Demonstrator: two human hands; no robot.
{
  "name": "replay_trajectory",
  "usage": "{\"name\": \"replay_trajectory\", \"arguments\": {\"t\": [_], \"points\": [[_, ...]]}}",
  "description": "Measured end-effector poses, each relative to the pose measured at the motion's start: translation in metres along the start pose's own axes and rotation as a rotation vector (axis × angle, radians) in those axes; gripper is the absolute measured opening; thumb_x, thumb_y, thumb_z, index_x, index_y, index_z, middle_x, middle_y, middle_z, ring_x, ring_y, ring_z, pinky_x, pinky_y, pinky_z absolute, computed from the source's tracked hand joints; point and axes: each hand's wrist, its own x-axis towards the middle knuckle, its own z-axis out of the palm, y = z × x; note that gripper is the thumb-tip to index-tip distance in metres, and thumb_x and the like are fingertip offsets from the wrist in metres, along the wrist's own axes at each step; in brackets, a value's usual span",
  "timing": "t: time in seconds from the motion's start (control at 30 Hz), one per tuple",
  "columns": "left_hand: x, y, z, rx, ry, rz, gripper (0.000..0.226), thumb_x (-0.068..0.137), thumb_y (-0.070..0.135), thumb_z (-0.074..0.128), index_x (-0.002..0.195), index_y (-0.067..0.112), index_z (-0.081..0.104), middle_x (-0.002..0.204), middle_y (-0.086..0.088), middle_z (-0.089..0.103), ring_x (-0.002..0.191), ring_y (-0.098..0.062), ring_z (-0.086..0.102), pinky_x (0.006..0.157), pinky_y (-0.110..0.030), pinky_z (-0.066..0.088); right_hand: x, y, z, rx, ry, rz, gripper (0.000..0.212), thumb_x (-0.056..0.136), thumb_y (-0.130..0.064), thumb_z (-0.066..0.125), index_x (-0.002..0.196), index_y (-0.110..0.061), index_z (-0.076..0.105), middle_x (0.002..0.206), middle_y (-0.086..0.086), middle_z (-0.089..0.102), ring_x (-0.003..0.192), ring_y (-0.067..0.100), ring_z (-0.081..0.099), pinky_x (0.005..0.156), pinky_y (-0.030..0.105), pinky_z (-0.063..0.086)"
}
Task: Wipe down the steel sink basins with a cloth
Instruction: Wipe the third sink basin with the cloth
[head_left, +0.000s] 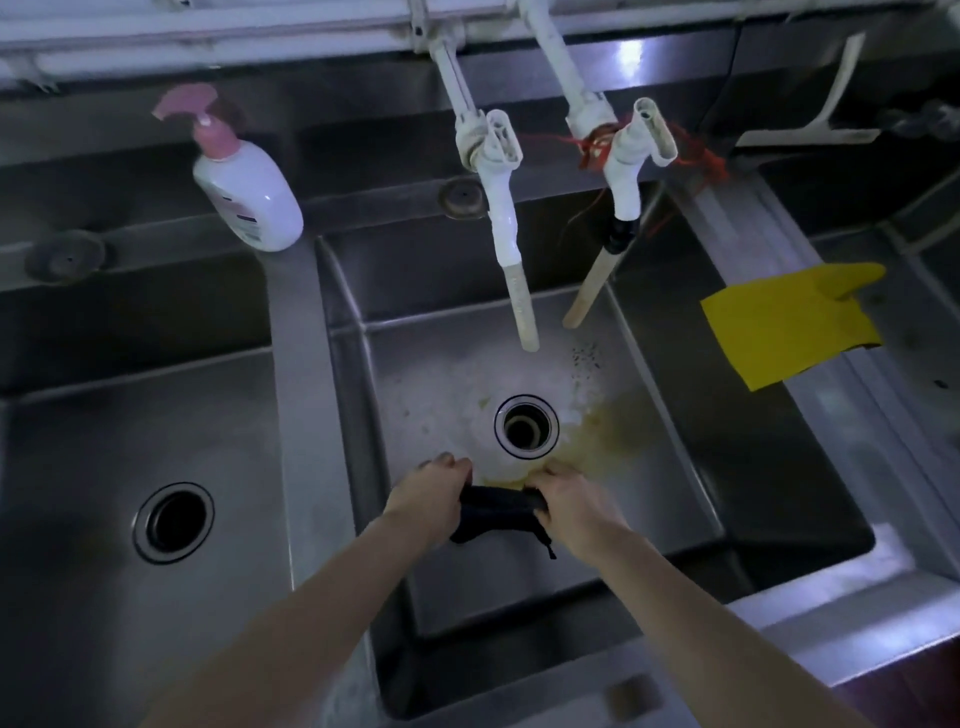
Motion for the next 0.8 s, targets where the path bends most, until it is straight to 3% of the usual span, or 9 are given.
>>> {"name": "replay_trajectory", "arguments": {"t": [0.13,0.27,0.37,0.5,0.6,0.7,0.8], "points": [[0.032,0.0,0.009,0.058,0.107,-0.103,0.023,0.087,0.008,0.055,0.108,0.016,0.05,0.112,-0.005,0.053,0.102,-0.025,0.051,0.074,-0.039,0.051,0.038,0.015,0.004,-0.104,0.093,-0.072,0.032,0.089,-0.012,0.057,0.121,-0.016,0.054,0.123,0.005,0.047,0.113,0.027,0.049,0.08,0.038,0.05],[0.056,-0.001,0.035,0.113,0.215,-0.151,0.03,0.083,0.003,0.055,0.109,0.015,0.048,0.112,-0.005,0.052,0.104,-0.025,0.051,0.071,-0.037,0.05,0.061,0.032,0.025,-0.218,0.119,-0.192,0.046,0.08,-0.002,0.062,0.124,-0.009,0.053,0.127,0.012,0.049,0.113,0.033,0.049,0.085,0.041,0.048],[0.063,0.001,0.066,0.154,0.091,-0.144,0.033,0.085,0.004,0.052,0.117,0.014,0.046,0.119,-0.009,0.05,0.11,-0.027,0.048,0.074,-0.037,0.045,0.066,0.048,0.051,-0.368,0.057,-0.302,0.053,0.074,-0.009,0.074,0.123,-0.01,0.056,0.127,0.012,0.053,0.114,0.031,0.054,0.086,0.037,0.048],[0.054,0.009,0.092,0.198,-0.289,-0.072,0.041,0.089,0.006,0.05,0.129,0.012,0.044,0.126,-0.013,0.049,0.117,-0.03,0.047,0.081,-0.04,0.045,0.057,0.064,0.08,-0.438,-0.36,-0.484,0.046,0.09,-0.011,0.055,0.135,-0.013,0.045,0.132,0.012,0.046,0.117,0.03,0.045,0.088,0.036,0.038],[0.042,0.012,0.089,0.158,-0.282,-0.117,0.044,0.088,0.007,0.051,0.131,0.015,0.046,0.127,-0.013,0.05,0.116,-0.03,0.048,0.085,-0.04,0.046,0.052,0.067,0.084,-0.37,-0.306,-0.597,0.048,0.095,-0.024,0.05,0.141,-0.017,0.041,0.137,0.009,0.044,0.121,0.029,0.042,0.097,0.037,0.034],[0.027,0.008,0.068,0.207,-0.077,-0.148,0.04,0.088,0.01,0.051,0.128,0.016,0.049,0.122,-0.009,0.054,0.114,-0.029,0.05,0.088,-0.04,0.044,0.065,0.064,0.087,-0.397,-0.23,-0.649,0.06,0.099,-0.032,0.044,0.153,-0.025,0.018,0.161,0.002,0.014,0.144,0.027,0.016,0.117,0.048,0.013],[0.01,-0.009,0.045,0.31,0.055,-0.153,0.045,0.084,0.007,0.057,0.128,0.018,0.051,0.12,-0.005,0.055,0.115,-0.026,0.051,0.095,-0.038,0.043,0.082,0.057,0.098,-0.433,-0.323,-0.601,0.066,0.102,-0.033,0.038,0.153,-0.032,-0.003,0.162,-0.006,-0.013,0.149,0.024,-0.009,0.119,0.053,0.001]]}}
